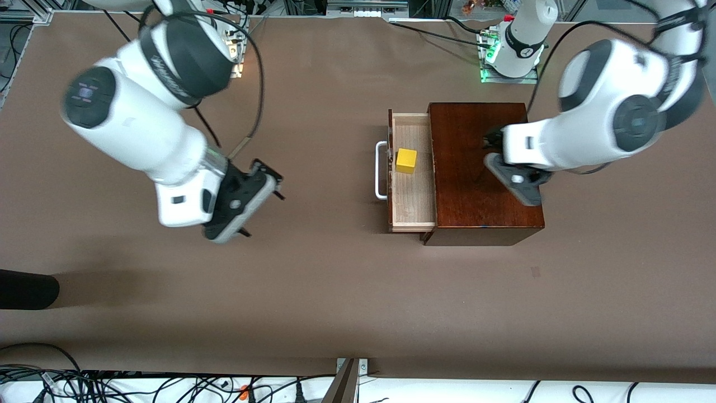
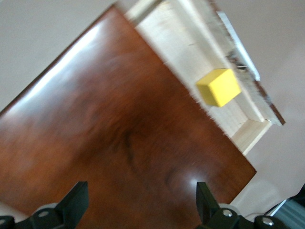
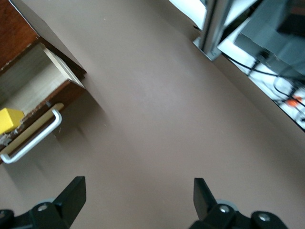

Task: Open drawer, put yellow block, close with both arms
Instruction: 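Withdraw the right gripper while the left gripper moves to the drawer front, then push the drawer shut into the box with the left gripper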

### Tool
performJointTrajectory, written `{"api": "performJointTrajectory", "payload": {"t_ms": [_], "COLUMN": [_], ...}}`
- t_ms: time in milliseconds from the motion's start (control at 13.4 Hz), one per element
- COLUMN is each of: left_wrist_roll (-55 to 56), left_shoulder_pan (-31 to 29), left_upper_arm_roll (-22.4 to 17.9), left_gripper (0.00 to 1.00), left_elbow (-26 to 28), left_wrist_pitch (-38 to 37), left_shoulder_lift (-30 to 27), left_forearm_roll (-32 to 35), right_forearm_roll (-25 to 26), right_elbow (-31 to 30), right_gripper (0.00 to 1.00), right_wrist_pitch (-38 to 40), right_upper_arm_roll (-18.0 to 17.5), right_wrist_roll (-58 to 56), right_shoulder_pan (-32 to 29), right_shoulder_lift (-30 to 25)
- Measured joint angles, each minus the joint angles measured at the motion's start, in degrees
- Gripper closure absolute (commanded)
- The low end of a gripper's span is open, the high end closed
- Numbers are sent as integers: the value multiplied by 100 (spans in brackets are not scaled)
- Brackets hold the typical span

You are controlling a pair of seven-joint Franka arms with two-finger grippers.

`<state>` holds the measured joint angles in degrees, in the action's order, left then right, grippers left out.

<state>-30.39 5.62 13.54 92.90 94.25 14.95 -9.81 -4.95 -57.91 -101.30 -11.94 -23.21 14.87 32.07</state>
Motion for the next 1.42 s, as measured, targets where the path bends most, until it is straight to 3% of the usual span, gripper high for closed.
{"api": "performJointTrajectory", "payload": {"t_ms": [374,598,1121,1420], "left_wrist_roll": [-1495,-1994,-2285,-2277], "left_shoulder_pan": [45,209,1255,1300], "left_upper_arm_roll": [1065,1581,1605,1594], "left_gripper": [0,0,0,0], "left_elbow": [-7,-12,-7,1], "left_wrist_pitch": [1058,1752,2579,2776], "left_shoulder_lift": [372,626,1276,1792], "left_forearm_roll": [-327,-326,656,1402], "right_forearm_roll": [-1,-3,0,55], "right_elbow": [-70,-623,-2964,-3427], "right_gripper": [0,0,0,0], "right_wrist_pitch": [920,1015,745,635], "right_upper_arm_roll": [738,1134,1512,1614], "right_wrist_roll": [16,17,480,1270], "right_shoulder_pan": [-81,-107,-537,-554], "right_shoulder_lift": [-682,-1197,-2621,-2829]}}
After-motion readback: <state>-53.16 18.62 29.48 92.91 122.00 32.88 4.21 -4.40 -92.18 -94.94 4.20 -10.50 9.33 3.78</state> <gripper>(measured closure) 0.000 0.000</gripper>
